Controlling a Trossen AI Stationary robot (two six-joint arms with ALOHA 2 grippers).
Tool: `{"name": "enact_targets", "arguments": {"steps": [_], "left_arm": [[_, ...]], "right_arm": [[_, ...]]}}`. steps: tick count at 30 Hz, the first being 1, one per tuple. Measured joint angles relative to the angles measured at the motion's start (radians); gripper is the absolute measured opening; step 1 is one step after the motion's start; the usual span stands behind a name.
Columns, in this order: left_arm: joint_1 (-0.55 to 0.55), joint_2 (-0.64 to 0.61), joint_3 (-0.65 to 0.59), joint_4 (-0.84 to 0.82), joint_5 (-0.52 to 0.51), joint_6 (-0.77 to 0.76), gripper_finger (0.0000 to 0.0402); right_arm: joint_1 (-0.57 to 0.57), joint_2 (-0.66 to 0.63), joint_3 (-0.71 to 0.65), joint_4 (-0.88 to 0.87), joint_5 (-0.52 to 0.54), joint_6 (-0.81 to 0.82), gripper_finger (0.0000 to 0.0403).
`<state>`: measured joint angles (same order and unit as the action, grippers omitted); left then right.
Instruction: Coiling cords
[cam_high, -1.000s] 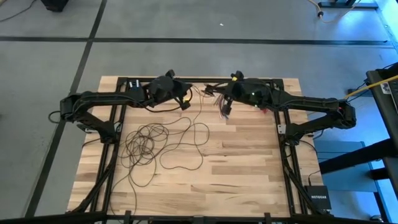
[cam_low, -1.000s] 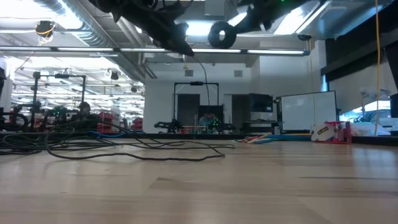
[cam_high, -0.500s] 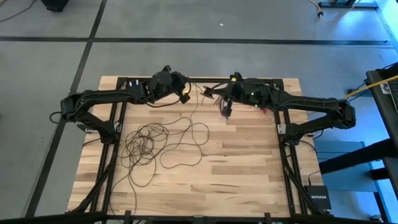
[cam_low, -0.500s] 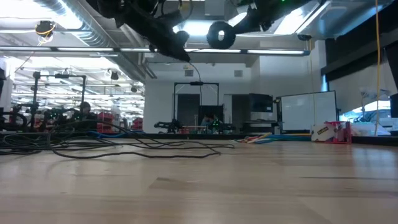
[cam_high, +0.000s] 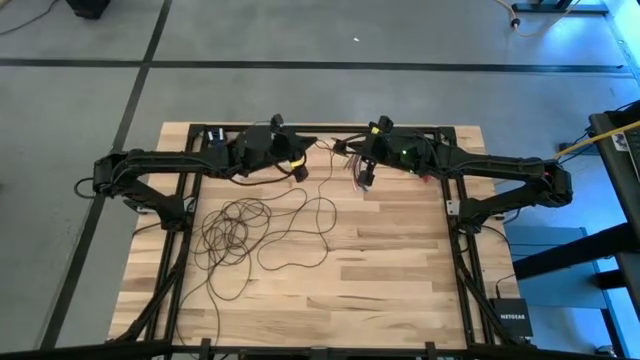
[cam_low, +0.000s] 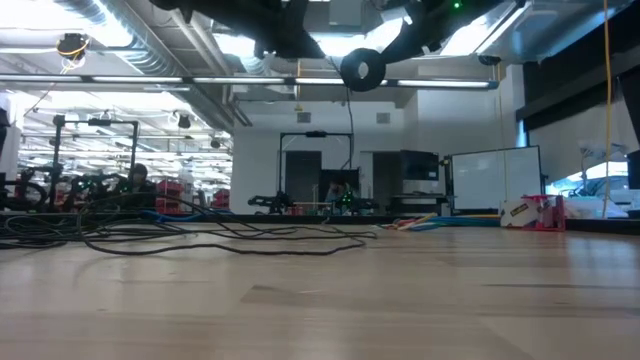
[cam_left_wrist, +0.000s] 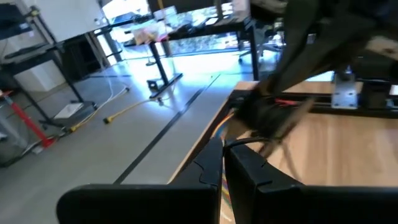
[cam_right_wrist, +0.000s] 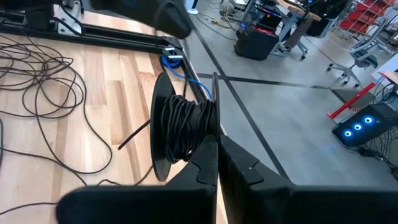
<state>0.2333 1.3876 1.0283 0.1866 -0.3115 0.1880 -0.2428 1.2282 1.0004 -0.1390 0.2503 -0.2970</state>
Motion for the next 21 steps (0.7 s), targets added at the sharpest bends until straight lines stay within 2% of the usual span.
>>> {"name": "enact_targets", "arguments": {"steps": [21], "left_arm": [[0.029,0.000,0.000,-0.015,0.001,0.003,0.0005]], "right_arm": [[0.000,0.000,0.000,0.013,-0.015,0.002,0.0006]]}}
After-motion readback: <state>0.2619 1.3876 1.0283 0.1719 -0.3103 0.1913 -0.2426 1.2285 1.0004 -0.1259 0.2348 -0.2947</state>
